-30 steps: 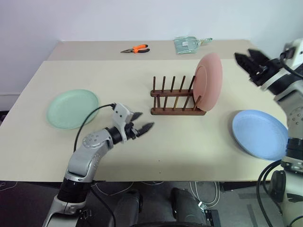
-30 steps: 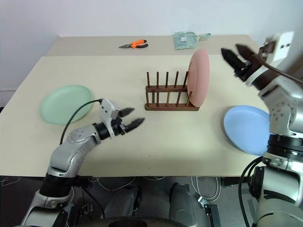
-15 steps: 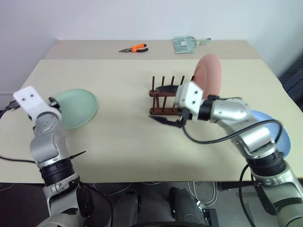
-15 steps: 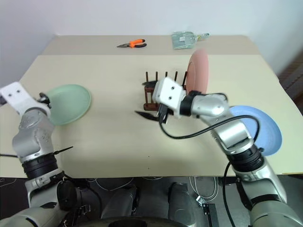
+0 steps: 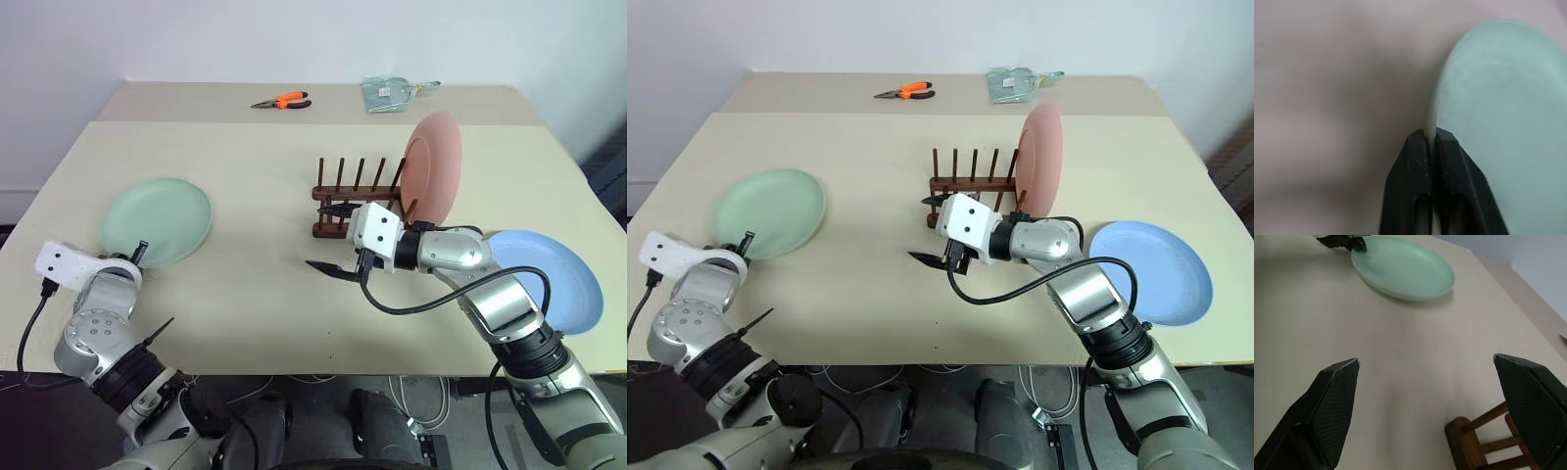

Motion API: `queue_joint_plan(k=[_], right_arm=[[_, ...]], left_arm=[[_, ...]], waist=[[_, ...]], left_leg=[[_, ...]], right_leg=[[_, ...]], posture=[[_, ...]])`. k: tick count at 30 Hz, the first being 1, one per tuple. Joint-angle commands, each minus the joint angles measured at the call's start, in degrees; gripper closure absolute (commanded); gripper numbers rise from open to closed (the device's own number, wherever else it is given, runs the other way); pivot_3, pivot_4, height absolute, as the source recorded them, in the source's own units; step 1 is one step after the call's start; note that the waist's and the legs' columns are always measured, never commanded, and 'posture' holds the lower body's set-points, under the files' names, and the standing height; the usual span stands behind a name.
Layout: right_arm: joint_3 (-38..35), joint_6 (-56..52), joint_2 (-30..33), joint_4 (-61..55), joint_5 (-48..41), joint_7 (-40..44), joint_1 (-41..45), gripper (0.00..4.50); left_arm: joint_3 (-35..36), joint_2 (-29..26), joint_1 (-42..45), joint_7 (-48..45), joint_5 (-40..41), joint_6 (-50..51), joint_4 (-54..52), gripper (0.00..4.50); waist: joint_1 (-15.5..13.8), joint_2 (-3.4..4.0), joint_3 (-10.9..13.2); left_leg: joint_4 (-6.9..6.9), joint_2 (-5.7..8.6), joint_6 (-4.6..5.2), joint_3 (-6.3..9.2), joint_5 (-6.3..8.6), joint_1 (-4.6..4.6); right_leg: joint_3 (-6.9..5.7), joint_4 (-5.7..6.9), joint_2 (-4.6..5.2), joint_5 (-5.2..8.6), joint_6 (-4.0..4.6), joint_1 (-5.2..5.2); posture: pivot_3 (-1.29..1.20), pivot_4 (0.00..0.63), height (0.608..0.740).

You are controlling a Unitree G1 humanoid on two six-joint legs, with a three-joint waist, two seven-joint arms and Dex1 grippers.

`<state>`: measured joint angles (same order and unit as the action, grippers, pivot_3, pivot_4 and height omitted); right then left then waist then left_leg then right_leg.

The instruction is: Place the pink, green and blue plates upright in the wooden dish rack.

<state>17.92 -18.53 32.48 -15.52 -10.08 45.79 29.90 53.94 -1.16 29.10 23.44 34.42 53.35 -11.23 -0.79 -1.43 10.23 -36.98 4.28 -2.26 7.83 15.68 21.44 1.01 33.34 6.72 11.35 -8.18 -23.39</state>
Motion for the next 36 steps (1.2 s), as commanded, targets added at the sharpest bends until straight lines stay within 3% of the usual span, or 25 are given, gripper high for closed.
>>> queue_joint_plan(k=[1,5,13,16,23,24,27,29,30,33,35,36], right_arm=[[-2.7,0.8,-0.1,-1.8,0.9,-0.6,1.5,0.0],[-1.1,8.3,0.5,-0.5,8.5,-2.2,4.7,0.0],[3.2,21.4,-0.7,11.4,24.7,-8.1,13.6,0.0],[4.5,24.6,-0.7,15.4,29.3,-9.8,14.4,0.88],[4.1,27.3,-0.6,15.8,31.6,-9.5,12.5,4.46],[3.8,27.6,-0.8,15.8,31.9,-10.0,12.4,4.46],[2.6,28.9,-1.3,15.7,32.6,-12.1,12.6,4.5],[0.5,28.1,-2.7,14.9,29.6,-12.7,12.5,4.5],[-1.5,26.4,-4.0,13.4,25.9,-12.3,12.0,4.5],[-7.2,18.5,-7.9,7.5,13.2,-9.4,10.1,4.5],[-9.1,14.3,-9.1,4.6,8.7,-8.2,9.3,4.5],[-13.5,4.7,-11.9,0.3,-3.3,-9.9,8.5,4.5]], left_arm=[[-10.7,-2.2,1.0,-9.7,2.1,-4.4,-4.0,4.47],[-25.0,-4.8,2.7,-18.3,0.4,-7.4,-9.7,4.47],[-38.2,-5.9,7.9,-19.8,-1.6,-8.1,-12.3,4.47],[-39.3,-4.8,9.4,-18.8,-0.6,-7.5,-12.5,4.5],[-36.3,-3.9,10.7,-16.4,2.2,-6.6,-12.2,4.5],[-35.6,-3.8,10.6,-16.4,3.2,-6.8,-12.2,4.5],[-25.7,0.6,14.1,-10.8,13.2,-12.2,-10.7,3.46],[-19.9,0.1,16.9,-8.1,15.3,-17.5,-8.5,2.46],[-20.7,-3.5,15.7,-10.1,11.4,-18.8,-7.9,2.03],[-28.0,-13.6,9.3,-17.8,0.5,-21.5,-6.5,2.03],[-30.5,-16.2,6.9,-20.2,-1.7,-23.3,-5.8,2.03],[-34.1,-18.2,2.3,-24.8,-3.5,-24.0,-5.6,2.03]], waist=[[0.0,-0.16,0.1],[0.2,-0.18,0.1],[1.1,-0.15,0.1],[1.4,-0.18,0.1],[1.5,-0.16,0.1],[1.5,-0.16,0.1],[1.4,-0.2,0.1],[1.4,-0.26,0.2],[1.5,-0.25,0.2],[1.8,-0.2,0.2],[1.2,-0.23,0.1],[0.9,-0.26,0.1]], left_leg=[[0.0,0.0,0.0,0.01,0.0,0.01],[0.02,0.0,-0.03,-0.06,-0.02,0.04],[0.16,-0.05,-0.04,-0.1,-0.04,-0.06],[0.15,-0.03,-0.07,-0.08,-0.06,-0.01],[0.16,-0.03,-0.07,-0.06,-0.06,-0.02],[0.16,-0.04,-0.07,-0.06,-0.06,-0.03],[0.15,-0.03,-0.07,-0.06,-0.06,-0.02],[0.13,-0.04,-0.09,-0.01,-0.07,0.01],[0.14,-0.05,-0.11,-0.01,-0.08,-0.01],[0.37,-0.07,-0.3,-0.11,-0.2,-0.13],[0.62,-0.06,-0.49,-0.14,-0.32,-0.24],[0.63,-0.05,-0.47,-0.06,-0.32,-0.18]], right_leg=[[-0.01,0.0,0.0,-0.02,0.04,0.0],[0.01,-0.03,0.0,-0.04,0.07,-0.04],[0.04,-0.01,-0.03,-0.05,0.08,-0.06],[0.05,-0.04,-0.02,-0.05,0.1,-0.06],[0.06,-0.06,-0.03,-0.05,0.09,-0.06],[0.06,-0.06,-0.04,-0.05,0.09,-0.06],[0.06,-0.07,-0.03,-0.05,0.09,-0.04],[0.04,-0.09,-0.04,-0.06,0.1,-0.05],[0.04,-0.08,-0.04,-0.06,0.1,-0.06],[0.13,-0.1,-0.09,-0.06,0.12,-0.07],[0.23,-0.11,-0.1,-0.07,0.13,-0.09],[0.15,-0.13,-0.1,-0.07,0.14,-0.08]], posture=[[0.0,0.15,0.74],[0.0,0.15,0.74],[0.0,0.15,0.74],[0.0,0.15,0.74],[0.0,0.15,0.74],[0.0,0.15,0.74],[0.0,0.15,0.74],[0.0,0.15,0.74],[0.0,0.15,0.74],[0.0,0.15,0.74],[0.0,0.15,0.74],[0.0,0.15,0.74]])
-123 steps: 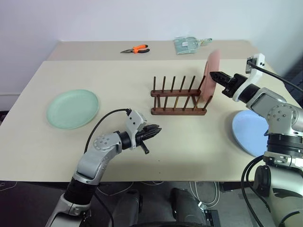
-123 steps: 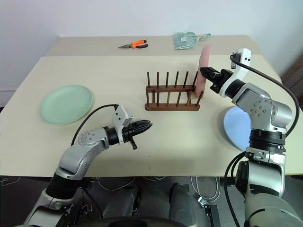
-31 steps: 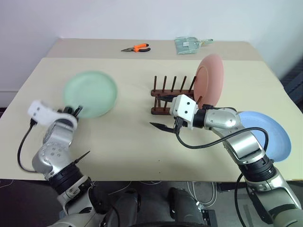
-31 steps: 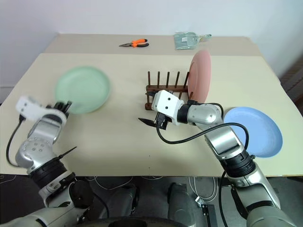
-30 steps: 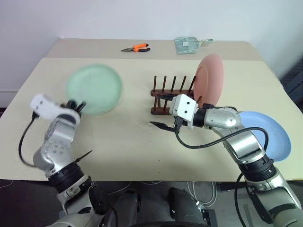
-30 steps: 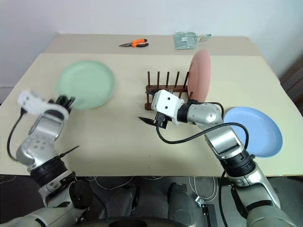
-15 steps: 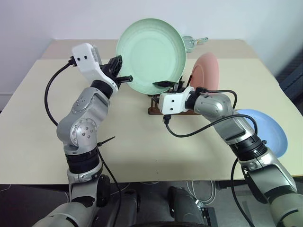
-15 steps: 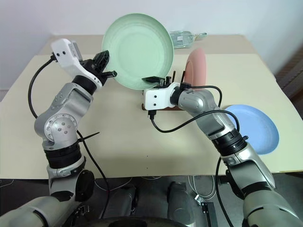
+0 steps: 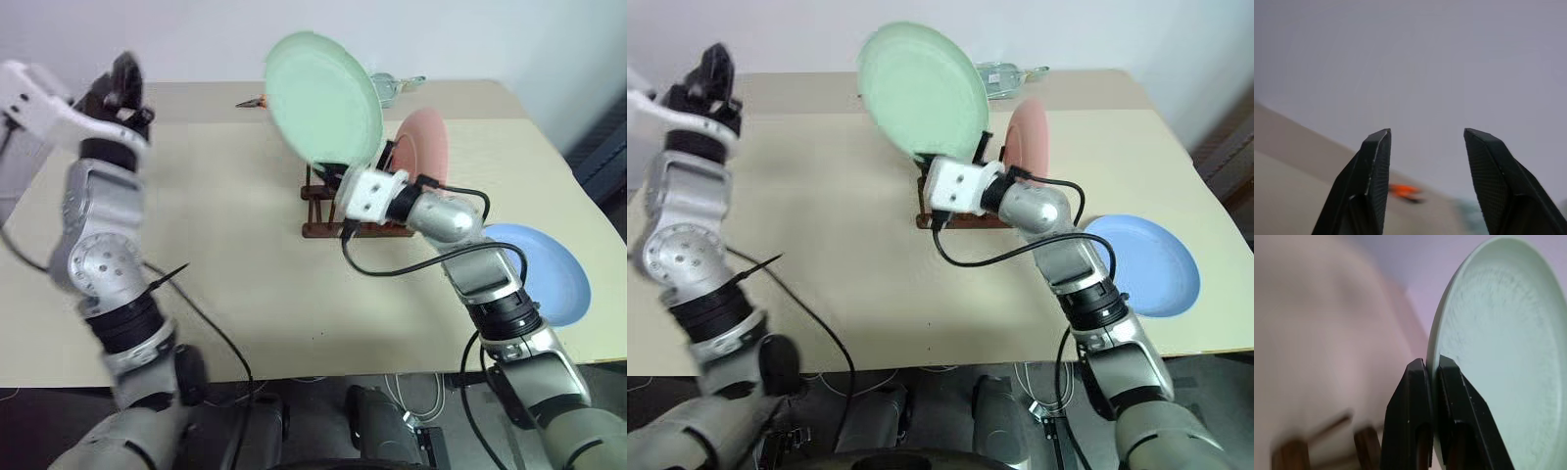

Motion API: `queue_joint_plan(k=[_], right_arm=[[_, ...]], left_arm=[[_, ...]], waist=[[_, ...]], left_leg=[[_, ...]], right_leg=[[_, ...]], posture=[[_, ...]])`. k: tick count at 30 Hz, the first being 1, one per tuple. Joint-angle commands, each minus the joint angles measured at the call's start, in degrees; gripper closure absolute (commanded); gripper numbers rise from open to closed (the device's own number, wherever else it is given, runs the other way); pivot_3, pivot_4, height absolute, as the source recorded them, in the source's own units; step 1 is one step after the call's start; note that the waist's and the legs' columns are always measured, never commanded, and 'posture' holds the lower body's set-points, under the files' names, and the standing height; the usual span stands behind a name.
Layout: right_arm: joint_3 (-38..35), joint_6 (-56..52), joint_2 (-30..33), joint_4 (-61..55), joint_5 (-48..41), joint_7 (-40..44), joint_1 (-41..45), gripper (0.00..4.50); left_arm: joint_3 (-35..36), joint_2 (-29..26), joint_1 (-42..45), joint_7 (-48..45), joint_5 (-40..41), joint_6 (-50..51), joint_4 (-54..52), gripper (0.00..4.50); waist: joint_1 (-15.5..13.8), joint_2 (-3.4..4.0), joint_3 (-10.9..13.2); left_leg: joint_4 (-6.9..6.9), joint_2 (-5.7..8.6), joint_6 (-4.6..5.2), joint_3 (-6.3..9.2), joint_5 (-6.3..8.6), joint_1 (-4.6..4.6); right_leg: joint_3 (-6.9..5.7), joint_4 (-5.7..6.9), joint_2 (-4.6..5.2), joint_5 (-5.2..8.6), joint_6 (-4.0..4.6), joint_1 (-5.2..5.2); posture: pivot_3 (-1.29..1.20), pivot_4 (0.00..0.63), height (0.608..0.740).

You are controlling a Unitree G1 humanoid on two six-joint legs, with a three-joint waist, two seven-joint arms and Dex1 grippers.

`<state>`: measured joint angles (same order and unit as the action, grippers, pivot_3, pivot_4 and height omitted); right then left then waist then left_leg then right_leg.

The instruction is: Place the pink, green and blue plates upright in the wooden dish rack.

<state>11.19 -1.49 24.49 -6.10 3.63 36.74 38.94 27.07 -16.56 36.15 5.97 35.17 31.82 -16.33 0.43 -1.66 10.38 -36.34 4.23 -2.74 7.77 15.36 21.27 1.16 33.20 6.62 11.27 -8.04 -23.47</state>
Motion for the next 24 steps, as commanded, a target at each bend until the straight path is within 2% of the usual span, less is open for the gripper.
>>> queue_joint_plan(k=[1,2,3,6,9,12,24], right_arm=[[-11.5,-21.8,-6.7,-12.6,-30.2,-4.1,-1.1,4.5],[-15.8,-29.5,-8.7,-14.8,-42.3,-7.2,-1.4,4.5],[-19.3,-34.9,-9.9,-15.9,-50.6,-10.1,-1.4,4.5],[-23.9,-41.6,-10.3,-16.0,-59.5,-17.3,-0.9,4.5],[-26.5,-45.4,-9.8,-15.0,-65.3,-22.7,-0.9,4.5],[-27.1,-46.9,-9.3,-14.3,-66.7,-25.1,-1.4,4.5],[-26.6,-47.2,-8.0,-8.8,-64.3,-27.6,-1.9,4.5]], left_arm=[[-11.0,-4.6,-9.3,-12.2,-5.5,-2.6,-0.8,2.03],[-14.7,-6.3,-13.6,-17.2,-5.9,-2.8,-1.7,2.03],[-17.3,-7.1,-16.9,-21.1,-4.7,-1.9,-2.8,2.03],[-22.9,-10.6,-23.2,-30.8,-2.9,-1.4,-6.7,2.03],[-25.7,-12.1,-26.5,-36.1,0.2,1.2,-9.7,2.03],[-27.9,-12.5,-27.2,-39.3,2.0,2.7,-12.0,2.03],[-28.6,-10.9,-26.0,-39.4,2.1,3.7,-13.4,2.03]], waist=[[-0.3,-0.05,0.0],[-0.2,0.04,-0.1],[-0.2,0.13,-0.1],[-0.1,0.1,0.0],[0.3,0.35,0.1],[0.5,0.67,0.0],[0.4,0.68,0.0]], left_leg=[[0.0,0.01,0.04,0.08,0.02,0.06],[0.06,-0.02,0.13,0.09,0.07,0.05],[0.14,-0.03,0.24,0.12,0.13,0.03],[0.11,-0.03,0.28,0.18,0.15,0.12],[0.17,-0.1,0.26,0.13,0.14,0.12],[0.2,-0.17,0.28,0.1,0.13,0.06],[0.16,-0.16,0.29,0.03,0.12,0.06]], right_leg=[[-0.06,-0.03,0.0,-0.01,0.02,-0.03],[-0.05,-0.06,-0.01,-0.03,0.05,-0.02],[-0.02,-0.03,0.0,-0.03,0.07,-0.04],[-0.01,-0.04,0.05,0.03,0.32,-0.15],[-0.02,0.0,-0.06,0.07,0.54,-0.29],[-0.01,0.04,-0.13,0.07,0.6,-0.29],[0.01,0.03,-0.14,0.06,0.56,-0.28]], posture=[[0.0,0.15,0.74],[0.0,0.15,0.74],[0.0,0.15,0.74],[0.0,0.15,0.74],[0.0,0.15,0.74],[0.0,0.15,0.74],[0.0,0.15,0.74]])
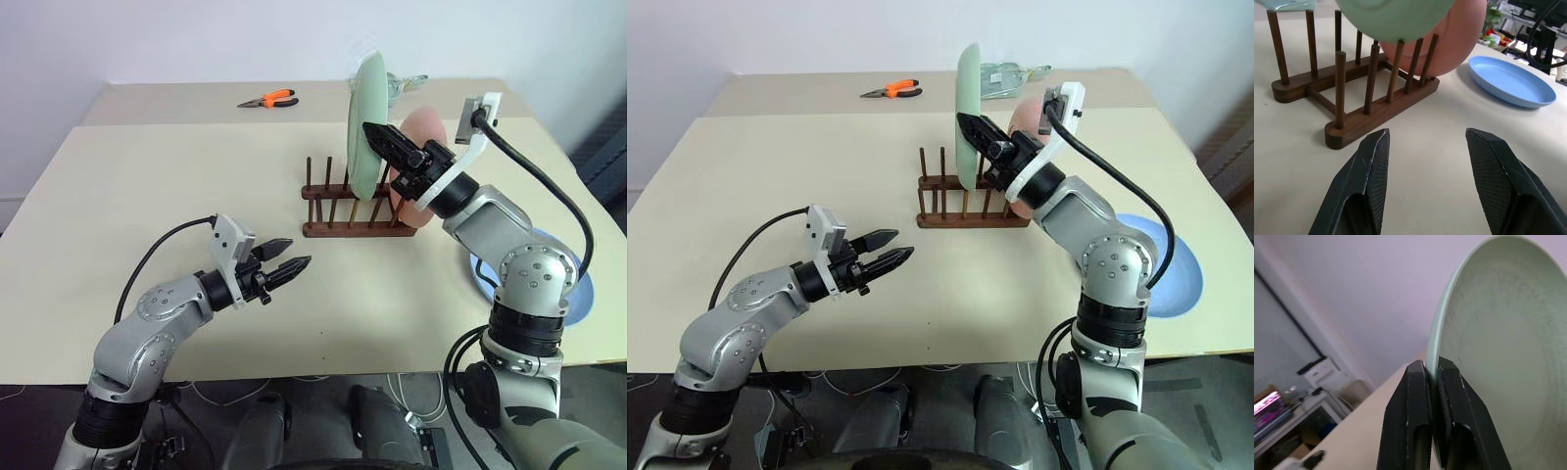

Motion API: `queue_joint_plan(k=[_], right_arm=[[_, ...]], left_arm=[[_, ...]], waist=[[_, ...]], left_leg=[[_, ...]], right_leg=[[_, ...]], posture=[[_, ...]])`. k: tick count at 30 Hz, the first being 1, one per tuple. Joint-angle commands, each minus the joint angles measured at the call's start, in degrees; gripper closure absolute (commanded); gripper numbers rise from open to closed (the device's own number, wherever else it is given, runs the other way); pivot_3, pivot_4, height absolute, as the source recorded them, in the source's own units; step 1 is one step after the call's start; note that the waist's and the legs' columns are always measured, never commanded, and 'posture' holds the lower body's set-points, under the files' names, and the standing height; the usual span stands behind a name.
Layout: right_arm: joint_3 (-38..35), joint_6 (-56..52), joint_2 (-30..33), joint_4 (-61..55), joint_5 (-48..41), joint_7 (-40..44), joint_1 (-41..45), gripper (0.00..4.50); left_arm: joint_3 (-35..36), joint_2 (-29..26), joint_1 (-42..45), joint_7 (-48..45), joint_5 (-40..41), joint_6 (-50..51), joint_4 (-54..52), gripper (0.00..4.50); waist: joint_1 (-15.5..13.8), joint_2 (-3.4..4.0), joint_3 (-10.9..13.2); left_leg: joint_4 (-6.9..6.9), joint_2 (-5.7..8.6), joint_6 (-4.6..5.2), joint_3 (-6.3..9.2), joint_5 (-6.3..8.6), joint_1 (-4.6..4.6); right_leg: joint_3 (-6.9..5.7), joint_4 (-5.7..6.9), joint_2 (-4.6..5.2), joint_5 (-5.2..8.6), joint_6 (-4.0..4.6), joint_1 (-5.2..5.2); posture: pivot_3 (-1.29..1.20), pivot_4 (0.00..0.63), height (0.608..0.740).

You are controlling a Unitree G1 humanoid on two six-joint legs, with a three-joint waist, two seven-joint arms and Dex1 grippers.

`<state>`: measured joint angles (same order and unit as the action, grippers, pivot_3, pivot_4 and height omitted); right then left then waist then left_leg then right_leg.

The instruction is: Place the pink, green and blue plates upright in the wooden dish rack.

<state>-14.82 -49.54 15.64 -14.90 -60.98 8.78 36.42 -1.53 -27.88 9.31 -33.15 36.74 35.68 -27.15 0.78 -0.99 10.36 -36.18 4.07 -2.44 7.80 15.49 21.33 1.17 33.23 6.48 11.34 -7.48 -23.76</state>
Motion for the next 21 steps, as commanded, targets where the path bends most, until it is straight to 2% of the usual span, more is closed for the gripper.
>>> queue_joint_plan(k=[1,2,4,5,6,8,12,16,19,21], right_arm=[[-0.4,0.9,1.0,0.5,0.6,0.7,0.7,4.5],[-0.3,1.1,1.2,1.1,1.0,0.8,0.7,4.5],[0.3,1.6,1.8,1.7,2.4,1.7,1.0,3.81],[0.7,2.5,2.2,1.4,3.7,2.3,1.3,3.61],[1.1,3.4,2.7,1.0,5.1,2.9,1.6,3.0],[2.3,5.8,4.9,-0.6,8.8,5.2,2.3,2.15],[4.9,10.3,11.9,-4.0,15.3,11.9,3.6,2.15],[0.0,11.0,21.0,-5.3,15.9,17.3,3.7,2.15],[-5.1,10.0,27.0,-4.2,16.7,18.8,-1.1,1.26],[-7.0,10.4,29.1,-4.3,17.8,19.3,-4.5,0.31]], left_arm=[[0.0,0.5,0.9,-0.2,0.7,0.0,-2.8,2.03],[0.0,0.6,1.1,0.0,0.8,0.2,-3.0,2.03],[-0.5,1.0,1.6,0.6,0.5,0.8,-3.5,1.96],[-0.7,1.2,1.8,0.8,0.5,1.1,-3.8,1.96],[-0.8,1.3,1.9,0.9,0.5,1.5,-4.0,1.96],[-0.7,1.5,2.2,1.0,0.9,2.1,-4.2,1.96],[-0.4,1.5,2.6,0.4,0.8,2.3,-3.3,1.96],[-0.7,1.3,2.9,-0.9,0.3,1.9,-2.0,1.96],[-1.6,1.2,3.3,-2.1,-0.5,1.2,-1.0,1.96],[-1.7,1.6,3.5,-2.7,-0.2,1.2,-0.4,1.96]], waist=[[0.0,0.0,0.0],[0.0,0.0,0.0],[0.0,0.0,0.0],[0.0,0.0,0.0],[0.0,0.0,0.0],[0.0,0.0,0.0],[0.0,0.01,0.0],[-0.2,-0.03,0.0],[-0.5,-0.12,0.0],[-0.6,-0.14,0.0]], left_leg=[[0.0,0.0,0.0,0.0,0.0,0.0],[0.0,0.0,0.0,0.0,0.0,0.0],[0.0,0.0,0.0,0.0,0.0,0.0],[0.0,0.0,0.0,0.0,0.0,0.0],[0.0,0.0,0.0,0.0,0.0,0.0],[0.0,0.0,0.0,0.0,0.0,0.0],[-0.03,0.02,0.0,-0.03,0.0,0.04],[-0.01,0.01,0.0,-0.02,0.0,0.03],[-0.05,0.02,0.0,-0.02,0.0,0.04],[-0.06,0.02,0.02,-0.02,0.01,0.03]], right_leg=[[0.0,0.0,0.0,0.0,0.0,0.0],[0.0,0.0,0.0,0.0,0.0,0.0],[0.0,0.0,0.0,0.0,-0.01,0.0],[0.0,0.0,0.0,-0.01,-0.01,0.0],[0.0,0.0,0.0,0.0,-0.01,0.0],[-0.01,0.0,0.0,0.0,-0.02,0.0],[0.0,-0.02,0.0,0.01,-0.04,0.0],[-0.02,-0.04,0.01,0.02,-0.07,0.03],[-0.02,-0.13,0.03,0.05,-0.06,0.12],[-0.02,-0.16,0.04,0.07,-0.06,0.18]], posture=[[0.0,0.15,0.74],[0.0,0.15,0.74],[0.0,0.15,0.74],[0.0,0.15,0.74],[0.0,0.15,0.74],[0.0,0.15,0.74],[0.0,0.15,0.74],[0.0,0.15,0.74],[0.0,0.15,0.74],[0.0,0.15,0.74]])
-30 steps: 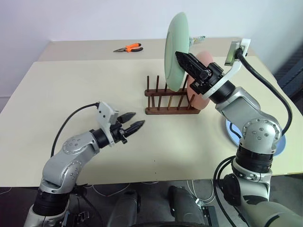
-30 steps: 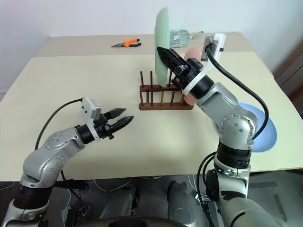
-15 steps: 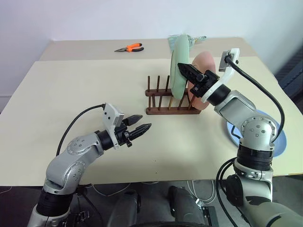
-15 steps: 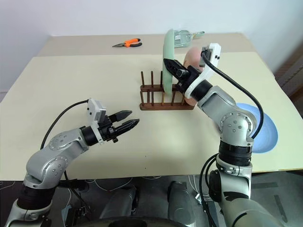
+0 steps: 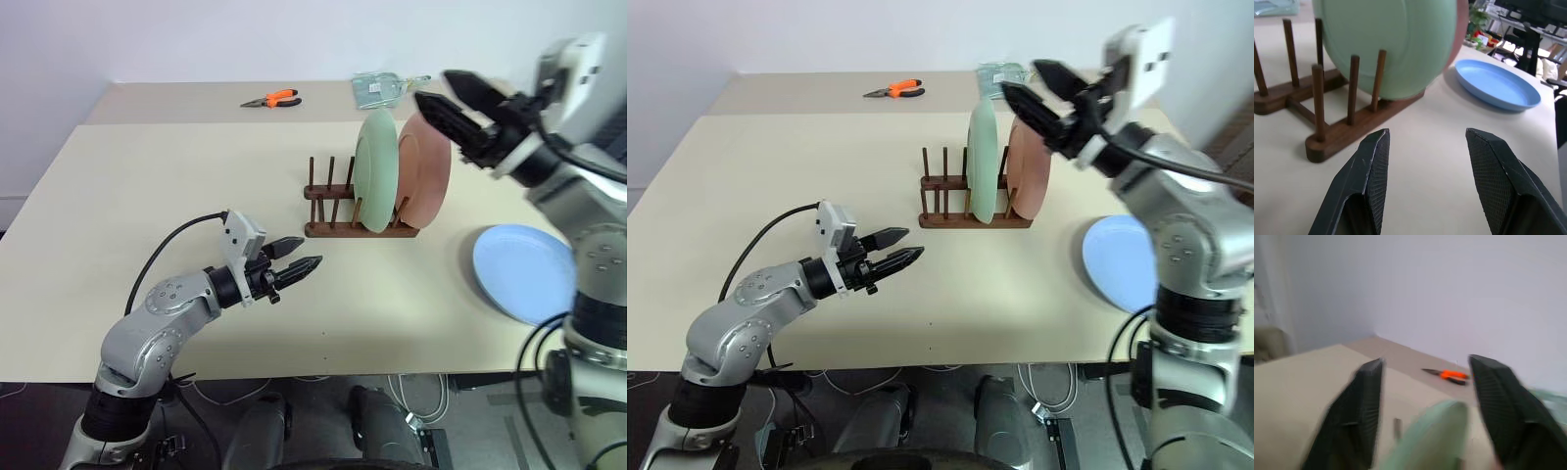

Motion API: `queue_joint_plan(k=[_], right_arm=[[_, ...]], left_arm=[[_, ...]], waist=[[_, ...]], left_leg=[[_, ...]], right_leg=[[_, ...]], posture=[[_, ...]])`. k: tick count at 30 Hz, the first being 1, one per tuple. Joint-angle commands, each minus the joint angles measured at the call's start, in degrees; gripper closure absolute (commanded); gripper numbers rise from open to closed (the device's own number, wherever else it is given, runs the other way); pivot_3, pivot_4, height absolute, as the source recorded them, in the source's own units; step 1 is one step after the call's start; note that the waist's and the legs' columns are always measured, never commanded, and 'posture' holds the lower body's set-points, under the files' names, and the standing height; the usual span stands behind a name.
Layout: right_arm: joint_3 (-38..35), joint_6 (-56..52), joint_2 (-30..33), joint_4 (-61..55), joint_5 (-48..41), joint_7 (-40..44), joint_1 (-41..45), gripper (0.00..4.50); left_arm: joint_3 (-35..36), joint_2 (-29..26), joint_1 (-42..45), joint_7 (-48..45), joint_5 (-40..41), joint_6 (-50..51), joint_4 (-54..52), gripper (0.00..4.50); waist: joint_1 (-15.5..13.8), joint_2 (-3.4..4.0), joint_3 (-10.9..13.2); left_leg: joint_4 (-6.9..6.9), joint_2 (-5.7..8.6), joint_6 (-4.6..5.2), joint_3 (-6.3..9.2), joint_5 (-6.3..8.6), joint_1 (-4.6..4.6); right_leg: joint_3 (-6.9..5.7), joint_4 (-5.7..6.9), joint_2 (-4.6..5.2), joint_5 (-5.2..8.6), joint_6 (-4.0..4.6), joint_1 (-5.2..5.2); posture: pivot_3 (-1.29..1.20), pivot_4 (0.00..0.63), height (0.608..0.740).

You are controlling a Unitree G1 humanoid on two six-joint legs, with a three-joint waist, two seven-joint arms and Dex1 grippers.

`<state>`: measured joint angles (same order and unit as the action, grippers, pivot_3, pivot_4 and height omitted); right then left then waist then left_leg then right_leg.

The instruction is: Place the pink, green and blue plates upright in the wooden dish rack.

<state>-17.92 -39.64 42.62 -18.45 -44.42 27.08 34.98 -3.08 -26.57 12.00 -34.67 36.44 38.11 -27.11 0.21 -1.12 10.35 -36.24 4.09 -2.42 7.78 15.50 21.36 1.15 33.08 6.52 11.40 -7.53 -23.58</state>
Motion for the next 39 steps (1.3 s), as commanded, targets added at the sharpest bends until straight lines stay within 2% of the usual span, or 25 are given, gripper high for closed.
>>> queue_joint_plan(k=[1,6,10,13,15,18,19,25,28,33,35,39], right_arm=[[-4.6,0.9,3.0,-1.3,1.9,1.6,-5.2,0.04],[-7.6,2.2,8.4,-3.3,8.0,6.6,-21.3,0.04],[-4.3,3.4,13.0,-6.3,15.3,10.7,-36.1,0.04],[-0.2,3.4,11.8,-6.0,20.2,8.0,-40.6,0.04],[5.0,2.1,10.1,-1.7,26.4,2.7,-40.0,0.04],[7.8,-0.1,8.0,1.5,29.8,-0.5,-38.9,0.89],[8.2,-0.7,7.6,2.0,30.4,-0.9,-38.4,1.27],[6.5,-3.3,6.6,3.5,31.6,-2.5,-34.6,4.43],[3.4,-4.3,5.1,2.2,30.7,-3.3,-30.9,4.48],[-1.4,2.6,3.0,1.4,30.9,-5.6,-21.3,4.48],[-3.8,6.1,1.8,0.9,29.2,-7.1,-13.6,4.48],[-7.4,2.0,-6.0,-3.9,11.1,-6.7,4.8,4.48]], left_arm=[[-0.5,0.3,1.0,-1.7,0.1,-1.3,-0.2,1.96],[-2.0,0.5,3.2,-3.0,-1.2,-1.4,1.2,1.96],[-2.4,0.4,4.6,-3.4,-1.0,-0.5,1.4,1.96],[-3.0,0.7,5.7,-3.4,-1.2,-0.2,2.0,1.96],[-3.6,0.9,6.5,-3.4,-1.6,-0.2,2.3,1.96],[-3.9,1.0,6.8,-3.5,-1.8,-0.2,2.4,1.96],[-3.8,0.9,6.8,-3.7,-1.9,-0.3,2.5,1.96],[-3.3,0.4,6.4,-4.4,-2.6,-1.0,3.1,1.96],[-2.9,0.6,5.9,-4.0,-3.0,-1.8,3.2,1.96],[-1.9,1.0,5.4,-3.4,-4.5,-4.1,5.1,1.96],[-1.5,0.8,5.3,-3.1,-6.2,-6.0,6.6,1.96],[-0.2,1.5,5.7,-0.8,-11.0,-11.4,11.3,1.96]], waist=[[0.0,0.0,0.0],[-0.2,0.03,0.0],[-0.9,0.01,0.0],[-0.8,0.02,0.0],[-0.7,-0.01,0.0],[-0.9,0.01,0.0],[-0.9,0.0,0.0],[-1.0,-0.03,0.0],[-0.9,-0.01,0.0],[-0.8,0.17,0.1],[-0.7,0.2,0.1],[-0.5,0.27,0.1]], left_leg=[[0.0,0.0,0.0,-0.02,0.0,0.0],[0.0,0.0,0.0,-0.06,0.0,-0.01],[-0.03,0.02,0.03,-0.12,0.02,0.0],[-0.07,0.0,0.03,-0.15,0.02,-0.04],[-0.1,0.0,0.02,-0.22,0.02,-0.05],[-0.15,0.0,0.02,-0.21,0.02,-0.02],[-0.13,0.01,0.02,-0.21,0.02,-0.04],[-0.26,0.03,0.04,-0.16,0.03,0.0],[-0.29,0.02,0.05,-0.16,0.04,-0.01],[-0.27,0.03,0.06,-0.18,0.04,0.01],[-0.27,0.03,0.06,-0.16,0.04,0.0],[-0.2,0.01,0.06,-0.16,0.03,-0.02]], right_leg=[[0.0,-0.01,0.03,0.0,0.0,0.0],[0.01,0.03,0.05,0.0,0.0,-0.02],[0.02,0.02,0.1,0.01,-0.03,-0.01],[0.03,0.03,0.1,0.15,-0.23,0.03],[0.08,0.03,0.11,0.15,-0.22,0.03],[0.05,0.03,0.14,0.15,-0.2,0.03],[0.06,0.03,0.14,0.14,-0.19,0.04],[0.03,0.02,0.15,0.14,-0.2,0.1],[0.02,0.03,0.13,0.14,-0.2,0.11],[0.03,0.05,0.13,0.12,-0.22,0.05],[0.01,0.06,0.13,0.12,-0.21,0.06],[0.02,0.06,0.11,0.01,-0.05,0.03]], posture=[[0.0,0.15,0.74],[0.0,0.15,0.74],[0.0,0.15,0.74],[0.0,0.15,0.74],[0.0,0.15,0.74],[0.0,0.15,0.74],[0.0,0.15,0.74],[0.0,0.15,0.74],[0.0,0.15,0.74],[0.0,0.15,0.74],[0.0,0.15,0.74],[0.0,0.15,0.74]])
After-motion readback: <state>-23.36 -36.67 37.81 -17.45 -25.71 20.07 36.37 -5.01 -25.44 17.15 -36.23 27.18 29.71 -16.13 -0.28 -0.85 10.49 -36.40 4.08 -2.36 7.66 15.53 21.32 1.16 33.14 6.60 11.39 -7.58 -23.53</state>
